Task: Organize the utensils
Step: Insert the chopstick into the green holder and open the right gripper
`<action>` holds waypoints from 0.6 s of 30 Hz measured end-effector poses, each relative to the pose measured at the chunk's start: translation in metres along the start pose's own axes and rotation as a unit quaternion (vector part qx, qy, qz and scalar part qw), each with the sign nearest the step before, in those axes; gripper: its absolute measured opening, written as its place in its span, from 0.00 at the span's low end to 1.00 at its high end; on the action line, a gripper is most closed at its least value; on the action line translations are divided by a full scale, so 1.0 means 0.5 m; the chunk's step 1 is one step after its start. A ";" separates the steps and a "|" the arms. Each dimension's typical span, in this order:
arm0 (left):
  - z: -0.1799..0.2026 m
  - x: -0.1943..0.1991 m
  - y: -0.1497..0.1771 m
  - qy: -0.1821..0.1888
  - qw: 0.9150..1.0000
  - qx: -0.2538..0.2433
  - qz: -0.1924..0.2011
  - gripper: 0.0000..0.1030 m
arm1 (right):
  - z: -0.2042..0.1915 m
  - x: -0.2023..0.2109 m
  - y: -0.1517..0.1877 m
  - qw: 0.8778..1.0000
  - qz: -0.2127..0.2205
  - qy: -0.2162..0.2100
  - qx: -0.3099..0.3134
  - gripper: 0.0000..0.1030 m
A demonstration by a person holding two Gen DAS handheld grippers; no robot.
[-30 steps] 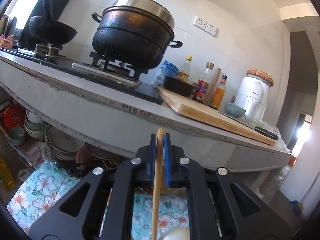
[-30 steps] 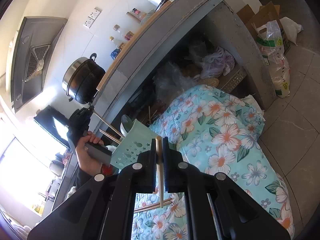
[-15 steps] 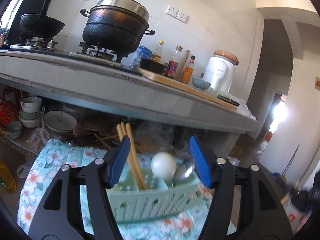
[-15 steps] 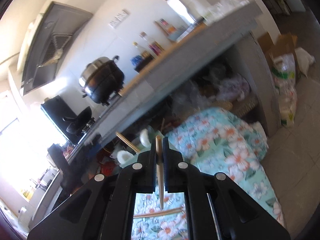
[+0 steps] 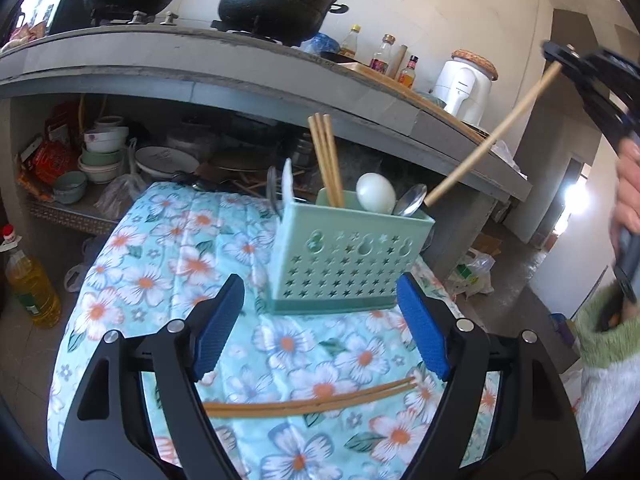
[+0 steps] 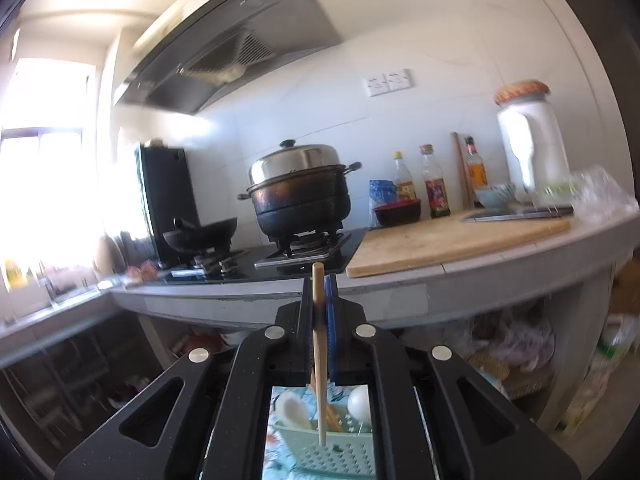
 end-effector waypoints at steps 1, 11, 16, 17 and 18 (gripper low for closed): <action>-0.008 0.004 0.005 0.000 1.000 0.005 -0.002 0.73 | -0.013 -0.025 0.002 1.000 -0.007 -0.002 0.015 0.06; -0.053 0.026 0.024 -0.026 1.000 0.001 -0.001 0.73 | -0.089 -0.192 0.109 0.985 -0.088 0.044 0.144 0.06; -0.071 0.027 0.028 -0.036 0.999 0.007 -0.005 0.73 | -0.106 -0.207 0.156 0.977 -0.134 0.023 0.161 0.10; -0.073 0.027 0.029 -0.037 0.999 0.009 -0.007 0.73 | -0.106 -0.199 0.157 0.978 -0.140 0.012 0.155 0.19; -0.074 0.027 0.030 -0.038 0.999 0.009 -0.008 0.73 | -0.105 -0.191 0.156 0.979 -0.141 0.005 0.149 0.23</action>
Point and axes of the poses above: each gripper's, at about its wrist camera, not at the fingertips, and x roughly against the way its jaws point, z to its right, y to its underside, the point moved 3 cm from there along -x, roughly the way its jaws point, and after that the axes turned 2 degrees about -y, right-handed, at the moved point
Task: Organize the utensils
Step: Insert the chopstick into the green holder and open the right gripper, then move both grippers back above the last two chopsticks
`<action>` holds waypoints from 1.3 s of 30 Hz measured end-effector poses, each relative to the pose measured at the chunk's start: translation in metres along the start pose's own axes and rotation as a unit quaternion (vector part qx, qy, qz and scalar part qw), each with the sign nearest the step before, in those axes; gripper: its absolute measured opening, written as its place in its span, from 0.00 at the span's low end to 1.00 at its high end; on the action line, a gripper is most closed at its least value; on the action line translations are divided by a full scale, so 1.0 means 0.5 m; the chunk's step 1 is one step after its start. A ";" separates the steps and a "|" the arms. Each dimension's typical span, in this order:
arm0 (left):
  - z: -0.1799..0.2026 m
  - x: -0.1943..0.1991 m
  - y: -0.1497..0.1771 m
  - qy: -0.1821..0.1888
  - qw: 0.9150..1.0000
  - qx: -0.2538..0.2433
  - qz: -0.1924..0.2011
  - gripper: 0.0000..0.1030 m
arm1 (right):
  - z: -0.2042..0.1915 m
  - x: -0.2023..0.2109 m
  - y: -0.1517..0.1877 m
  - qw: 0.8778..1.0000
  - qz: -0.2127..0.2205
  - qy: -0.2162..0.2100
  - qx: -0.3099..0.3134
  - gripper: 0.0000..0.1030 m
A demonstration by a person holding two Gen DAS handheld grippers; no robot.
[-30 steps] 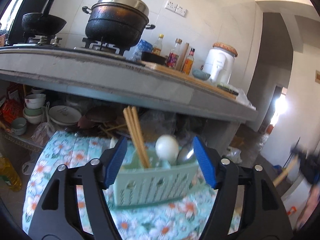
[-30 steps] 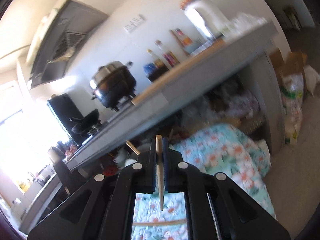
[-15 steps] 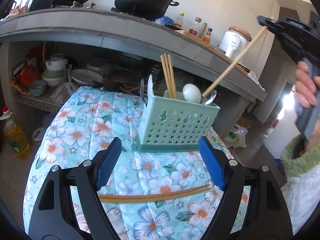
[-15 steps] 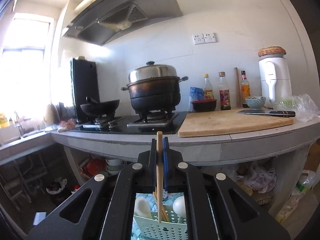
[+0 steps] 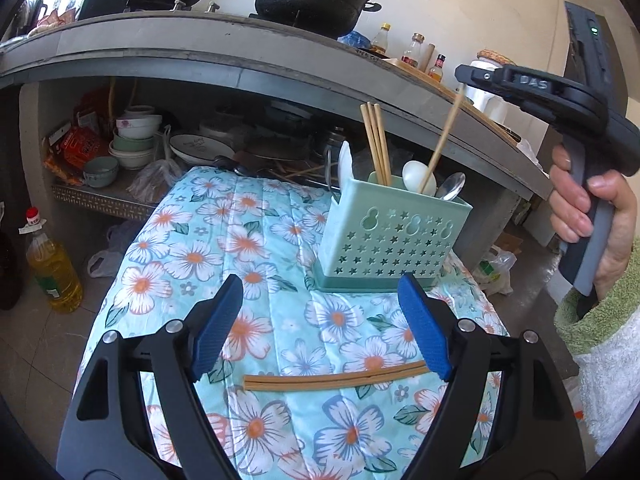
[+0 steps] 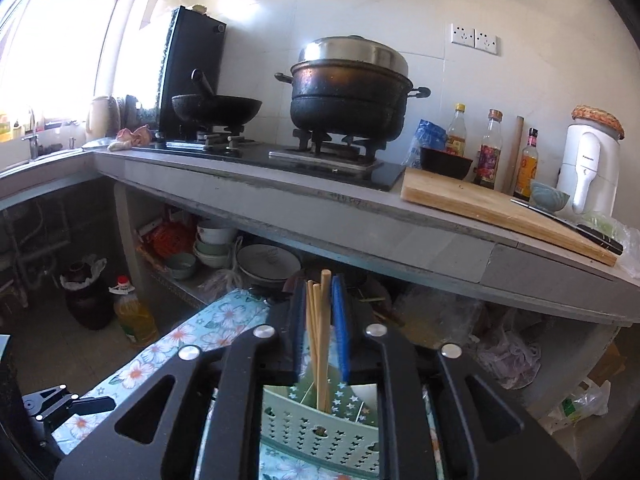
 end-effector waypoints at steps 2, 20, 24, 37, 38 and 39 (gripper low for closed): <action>0.000 0.001 0.002 -0.001 1.000 -0.002 -0.001 0.73 | 0.007 0.026 0.000 1.000 0.013 -0.011 -0.013 0.34; 0.065 -0.030 0.043 0.009 0.995 -0.093 -0.043 0.73 | 0.159 0.198 0.289 0.955 -0.091 -0.026 -0.282 0.45; 0.118 -0.053 0.091 0.017 0.980 -0.181 -0.076 0.63 | 0.167 0.186 0.423 0.920 -0.156 -0.023 -0.360 0.45; 0.255 -0.153 0.256 -0.022 0.869 -0.480 -0.119 0.33 | 0.157 0.173 0.583 0.863 -0.205 -0.046 -0.460 0.45; 0.258 -0.161 0.260 -0.026 0.863 -0.491 -0.120 0.33 | 0.158 0.175 0.585 0.861 -0.204 -0.047 -0.463 0.45; 0.260 -0.167 0.261 -0.028 0.858 -0.500 -0.120 0.32 | 0.160 0.177 0.588 0.860 -0.202 -0.048 -0.466 0.45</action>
Point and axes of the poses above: each gripper's, at about its wrist camera, not at the fingertips, and x roughly against the way its jaws point, z to its right, y to its underside, the point moved 3 cm from there along -x, roughly the way its jaws point, and after that the axes turned 2 degrees about -y, right-handed, at the moved point
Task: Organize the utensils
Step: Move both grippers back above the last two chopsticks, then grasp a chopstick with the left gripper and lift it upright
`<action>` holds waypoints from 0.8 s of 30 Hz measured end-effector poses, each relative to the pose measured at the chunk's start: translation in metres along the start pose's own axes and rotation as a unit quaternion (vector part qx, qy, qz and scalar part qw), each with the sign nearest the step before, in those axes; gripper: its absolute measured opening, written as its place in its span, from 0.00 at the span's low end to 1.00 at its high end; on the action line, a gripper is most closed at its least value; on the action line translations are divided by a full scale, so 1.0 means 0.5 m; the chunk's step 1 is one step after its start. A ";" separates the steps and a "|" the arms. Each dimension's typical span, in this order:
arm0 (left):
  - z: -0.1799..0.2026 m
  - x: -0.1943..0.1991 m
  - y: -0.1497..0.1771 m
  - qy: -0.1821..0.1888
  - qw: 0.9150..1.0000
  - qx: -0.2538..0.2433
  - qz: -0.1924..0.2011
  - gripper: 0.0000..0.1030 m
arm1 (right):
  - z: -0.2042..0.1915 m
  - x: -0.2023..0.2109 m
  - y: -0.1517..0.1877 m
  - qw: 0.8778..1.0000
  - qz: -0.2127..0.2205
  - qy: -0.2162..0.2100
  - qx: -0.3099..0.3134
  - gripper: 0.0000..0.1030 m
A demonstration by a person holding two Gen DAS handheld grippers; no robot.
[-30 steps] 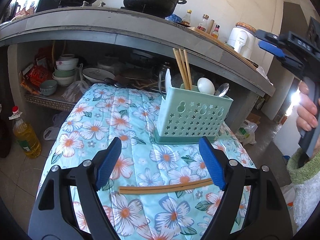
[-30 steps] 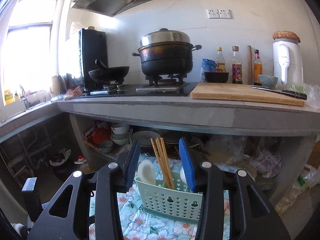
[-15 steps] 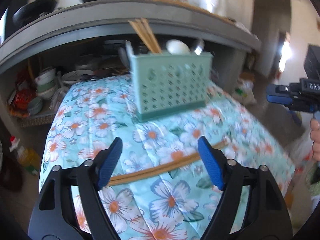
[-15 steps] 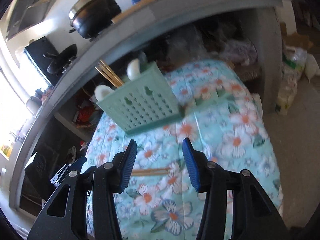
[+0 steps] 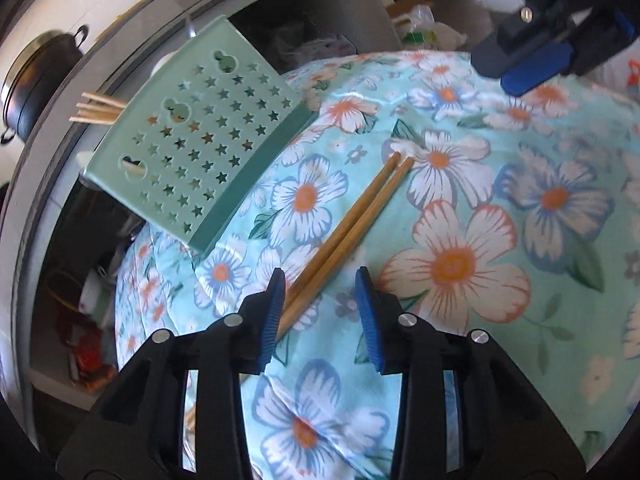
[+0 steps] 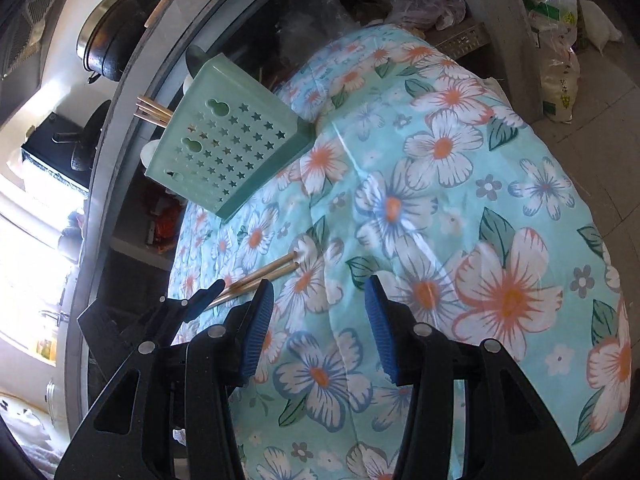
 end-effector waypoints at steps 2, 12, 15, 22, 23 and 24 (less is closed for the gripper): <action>0.004 -0.009 -0.004 -0.002 1.000 -0.015 0.000 0.28 | 0.005 0.003 0.000 1.000 0.002 -0.007 -0.005 0.45; 0.011 -0.003 -0.007 -0.016 0.999 -0.032 -0.004 0.13 | 0.029 0.006 -0.001 1.000 0.002 -0.017 -0.015 0.45; 0.019 0.014 -0.004 -0.005 0.999 -0.034 -0.009 0.12 | 0.038 0.008 0.001 1.000 0.002 -0.019 -0.020 0.45; 0.036 0.057 0.019 0.052 0.998 -0.001 -0.038 0.11 | 0.041 0.015 0.002 0.999 0.007 -0.024 -0.023 0.45; 0.035 0.063 0.022 0.067 0.997 0.009 -0.042 0.12 | 0.040 0.016 0.003 0.999 0.007 -0.025 -0.022 0.45; 0.037 0.068 0.023 0.077 0.996 0.016 -0.045 0.12 | 0.040 0.017 0.003 0.999 0.008 -0.026 -0.022 0.45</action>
Point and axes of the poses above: each gripper's, at about its wrist camera, not at the fingertips, and x roughly against the way its jaws point, z to its right, y to its underside, the point moved 3 cm from there along -x, roughly the way its jaws point, and after that the axes turned 2 degrees about -y, right-handed, at the moved point
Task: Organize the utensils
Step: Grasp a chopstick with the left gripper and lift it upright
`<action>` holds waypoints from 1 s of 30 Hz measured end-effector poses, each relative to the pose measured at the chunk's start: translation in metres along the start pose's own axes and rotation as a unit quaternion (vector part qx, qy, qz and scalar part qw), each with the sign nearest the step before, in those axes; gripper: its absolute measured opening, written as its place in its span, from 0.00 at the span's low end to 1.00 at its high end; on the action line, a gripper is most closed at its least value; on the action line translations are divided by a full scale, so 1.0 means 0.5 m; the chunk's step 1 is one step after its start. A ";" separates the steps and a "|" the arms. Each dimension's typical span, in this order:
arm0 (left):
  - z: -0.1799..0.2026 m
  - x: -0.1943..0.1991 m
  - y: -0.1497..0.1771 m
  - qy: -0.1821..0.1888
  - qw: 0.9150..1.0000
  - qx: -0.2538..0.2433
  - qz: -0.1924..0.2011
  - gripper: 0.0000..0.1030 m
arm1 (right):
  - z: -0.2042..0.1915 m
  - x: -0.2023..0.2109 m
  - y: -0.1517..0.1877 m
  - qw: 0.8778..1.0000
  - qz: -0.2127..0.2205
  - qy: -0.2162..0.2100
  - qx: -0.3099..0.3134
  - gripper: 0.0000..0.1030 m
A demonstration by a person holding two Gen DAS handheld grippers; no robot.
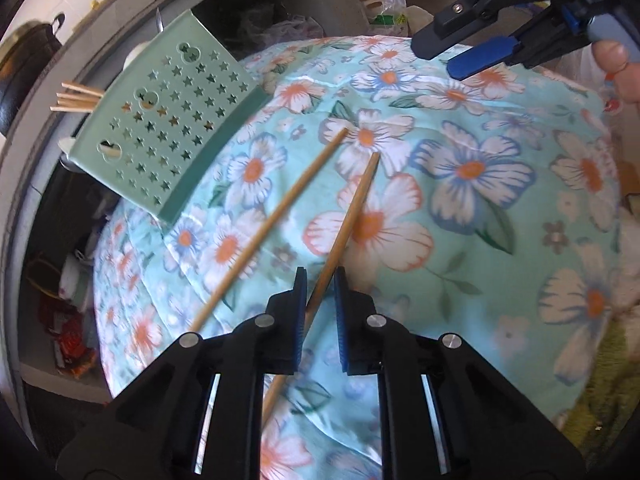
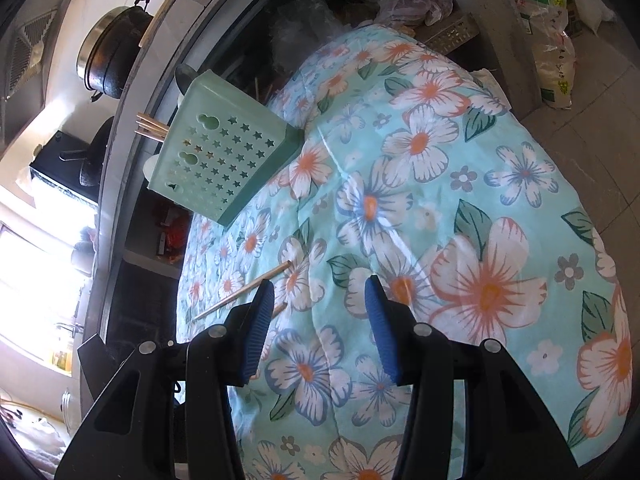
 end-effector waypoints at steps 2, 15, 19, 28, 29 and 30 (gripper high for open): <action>0.000 0.010 0.004 0.024 1.000 0.015 0.000 0.12 | -0.002 -0.001 0.001 1.000 -0.001 -0.002 0.002 0.45; -0.007 0.027 -0.025 0.098 0.993 0.066 0.023 0.34 | 0.008 -0.001 -0.002 1.000 0.001 -0.006 -0.008 0.45; 0.002 0.016 -0.041 0.097 0.993 0.059 0.030 0.34 | 0.010 -0.003 -0.002 1.000 0.000 -0.010 -0.010 0.45; 0.003 -0.024 -0.087 0.099 0.993 0.052 0.025 0.26 | 0.011 -0.005 -0.002 1.000 -0.002 -0.019 -0.014 0.45; 0.004 -0.031 -0.091 0.102 0.993 0.053 0.021 0.24 | 0.012 -0.004 -0.002 1.000 -0.002 -0.020 -0.014 0.45; 0.005 -0.038 -0.094 0.105 0.993 0.055 0.015 0.21 | 0.012 -0.003 -0.002 1.000 -0.001 -0.021 -0.015 0.45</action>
Point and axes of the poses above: each gripper's, at about its wrist camera, not at the fingertips, and x roughly against the way its jaws point, z to its right, y to its underside, the point moved 3 cm from there along -x, roughly the way its jaws point, and after that the axes turned 2 degrees about -y, right-handed, at the moved point
